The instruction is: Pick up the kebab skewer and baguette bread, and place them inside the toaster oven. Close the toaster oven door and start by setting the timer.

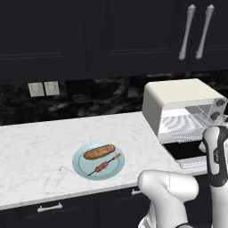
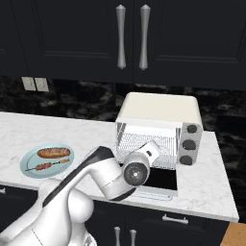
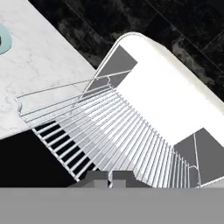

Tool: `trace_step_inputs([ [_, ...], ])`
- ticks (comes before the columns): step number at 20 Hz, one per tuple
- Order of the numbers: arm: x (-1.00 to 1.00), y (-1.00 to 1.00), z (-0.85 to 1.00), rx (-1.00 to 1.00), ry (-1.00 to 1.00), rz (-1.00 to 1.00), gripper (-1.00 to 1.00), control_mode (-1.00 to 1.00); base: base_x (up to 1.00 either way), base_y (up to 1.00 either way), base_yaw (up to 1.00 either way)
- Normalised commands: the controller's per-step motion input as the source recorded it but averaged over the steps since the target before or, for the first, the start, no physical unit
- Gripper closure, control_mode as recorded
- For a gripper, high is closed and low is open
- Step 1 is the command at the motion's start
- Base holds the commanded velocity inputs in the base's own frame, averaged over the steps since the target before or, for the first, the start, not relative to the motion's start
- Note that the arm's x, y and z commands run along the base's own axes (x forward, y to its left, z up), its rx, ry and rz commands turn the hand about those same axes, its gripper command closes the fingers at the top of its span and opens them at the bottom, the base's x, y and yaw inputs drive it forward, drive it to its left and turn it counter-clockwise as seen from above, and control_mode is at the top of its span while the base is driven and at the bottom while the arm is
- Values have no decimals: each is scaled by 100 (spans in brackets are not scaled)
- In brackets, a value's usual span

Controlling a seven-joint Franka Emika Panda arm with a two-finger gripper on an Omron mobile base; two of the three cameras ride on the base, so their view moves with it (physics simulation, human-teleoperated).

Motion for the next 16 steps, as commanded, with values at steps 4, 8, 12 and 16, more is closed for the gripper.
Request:
trace_step_inputs([
  [4, -51, 7, 91, 0, 9, 0, 100, -100, 0, 0, 0],
  [8, -35, 81, 43, 0, 23, -21, 100, -100, 0, 0, 0],
  [12, -38, 95, 20, 1, 30, -23, 100, -100, 0, 0, 0],
  [16, -45, 97, 7, 7, 26, -29, 100, -100, 0, 0, 0],
])
